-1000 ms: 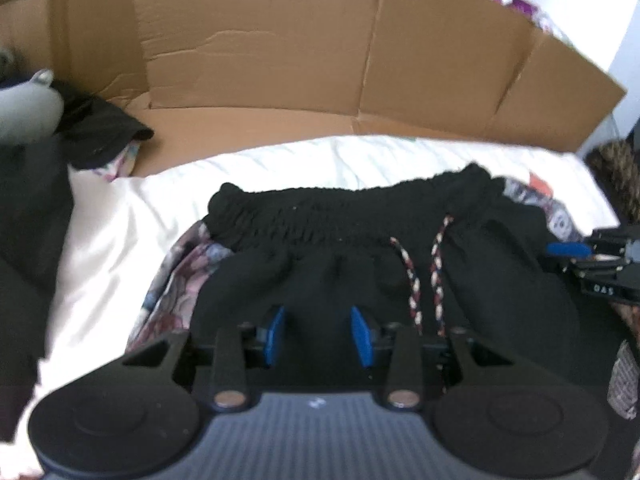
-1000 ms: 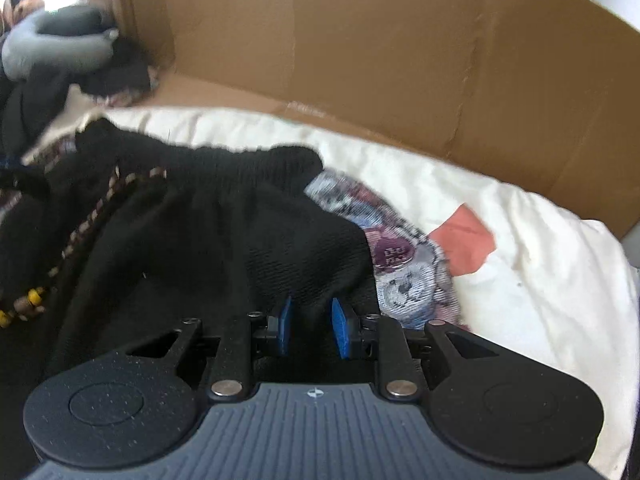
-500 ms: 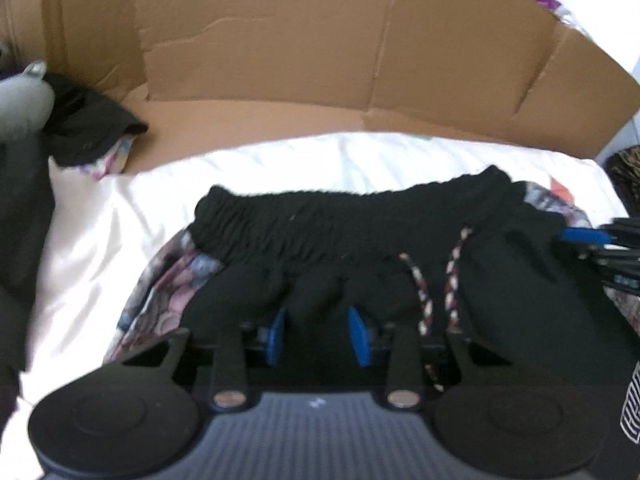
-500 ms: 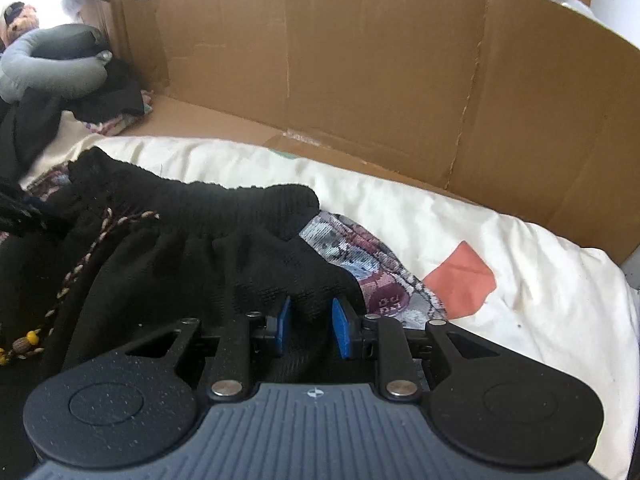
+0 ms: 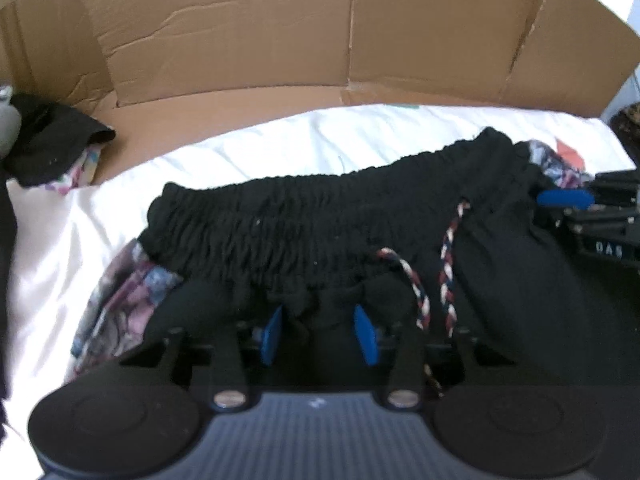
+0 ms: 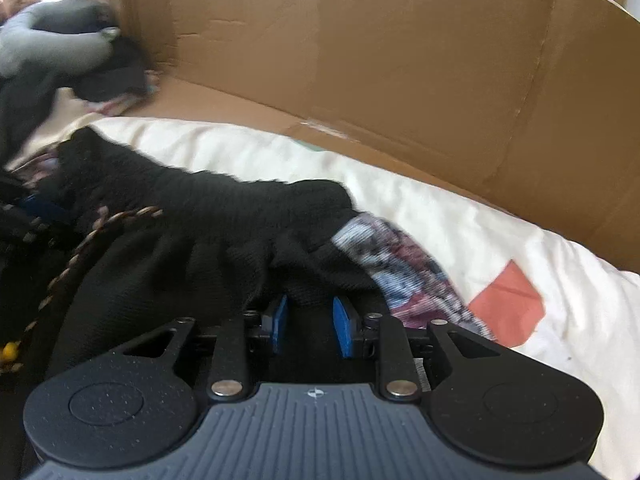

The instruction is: Fold clothes

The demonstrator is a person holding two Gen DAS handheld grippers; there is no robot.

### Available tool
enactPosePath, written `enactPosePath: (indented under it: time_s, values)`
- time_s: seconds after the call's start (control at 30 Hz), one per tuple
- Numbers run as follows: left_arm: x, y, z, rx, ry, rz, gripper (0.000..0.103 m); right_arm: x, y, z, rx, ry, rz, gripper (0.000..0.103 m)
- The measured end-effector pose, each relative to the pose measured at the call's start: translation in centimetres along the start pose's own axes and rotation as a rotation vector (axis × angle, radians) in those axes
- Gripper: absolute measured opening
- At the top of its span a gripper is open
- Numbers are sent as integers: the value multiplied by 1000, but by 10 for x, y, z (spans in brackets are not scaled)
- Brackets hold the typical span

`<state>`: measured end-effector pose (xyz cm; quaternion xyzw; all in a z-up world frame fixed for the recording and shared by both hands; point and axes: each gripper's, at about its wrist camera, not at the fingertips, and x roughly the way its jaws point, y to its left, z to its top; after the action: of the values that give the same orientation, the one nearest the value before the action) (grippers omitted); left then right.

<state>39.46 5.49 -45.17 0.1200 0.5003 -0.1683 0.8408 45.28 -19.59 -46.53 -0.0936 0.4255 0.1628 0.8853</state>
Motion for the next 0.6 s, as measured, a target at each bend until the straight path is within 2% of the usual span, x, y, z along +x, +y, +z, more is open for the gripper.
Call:
enactPosePath:
  time_s: [0.07,0.17,0.23,0.3,0.4,0.53,0.6]
  values:
    - [-7,5,6,-5,0,-12,37,0,1,9,16,32,-19,31]
    - [-23,16,12,-11,-30,-29,37,-18,-7,12,38,-21,17,31]
    - [-32,34,12,-61,-51,-34,37,-28,-19,11,74,-48,44,31]
    - [-36,51,10,-102,-57,-10,36,-34,-30,9,86,-65,24,32]
    - [-32,70,4,-121,-34,38,35,-31,-46,4,118,-41,17,33]
    - [-21,86,-3,-153,-9,59,31,-20,-63,-3,162,-10,28,33]
    - [-15,90,-4,-168,-12,64,28,-11,-65,-5,182,5,3,32]
